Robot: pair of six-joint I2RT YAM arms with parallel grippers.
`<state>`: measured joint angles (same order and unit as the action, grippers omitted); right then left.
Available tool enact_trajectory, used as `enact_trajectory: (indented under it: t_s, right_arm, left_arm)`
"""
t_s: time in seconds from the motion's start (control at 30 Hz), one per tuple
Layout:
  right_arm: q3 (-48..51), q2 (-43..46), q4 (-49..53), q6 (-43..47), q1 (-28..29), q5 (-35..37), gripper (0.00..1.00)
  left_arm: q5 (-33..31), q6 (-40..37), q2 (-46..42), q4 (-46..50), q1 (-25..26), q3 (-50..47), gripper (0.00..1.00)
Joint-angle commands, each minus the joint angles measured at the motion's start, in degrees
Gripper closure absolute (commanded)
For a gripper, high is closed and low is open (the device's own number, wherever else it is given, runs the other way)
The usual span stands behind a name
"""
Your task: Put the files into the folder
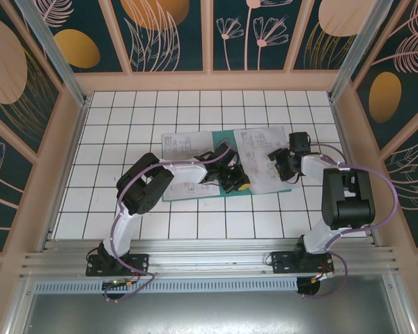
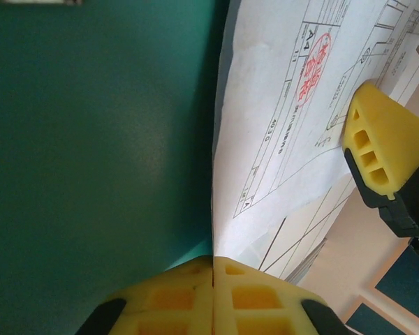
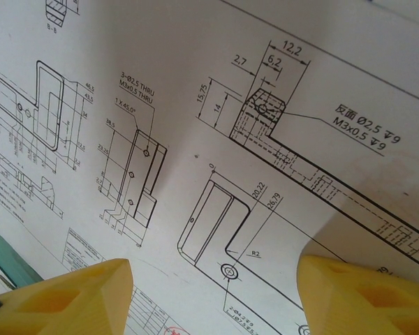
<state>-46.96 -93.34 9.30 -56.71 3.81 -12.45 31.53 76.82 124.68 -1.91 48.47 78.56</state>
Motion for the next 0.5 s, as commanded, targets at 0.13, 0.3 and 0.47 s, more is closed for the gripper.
enact_trajectory:
  t_s: [0.13, 0.3, 0.47]
  right_arm:
    - [1.6, 2.41, 3.54, -1.1, 0.2, 2.7, 0.33]
    - [-2.24, 5.91, 5.65, 2.9, 1.01, 6.43, 0.28]
    - [-4.82, 8.12, 6.95, 5.71, 1.63, 7.7, 0.26]
  left_arm:
    - [-0.76, -0.86, 0.23, 2.0, 0.36, 1.09, 1.0]
    - [0.11, -0.79, -1.03, 2.09, -0.37, -0.13, 1.0]
    - [1.12, 0.52, -2.7, 0.64, -1.36, -2.89, 1.0]
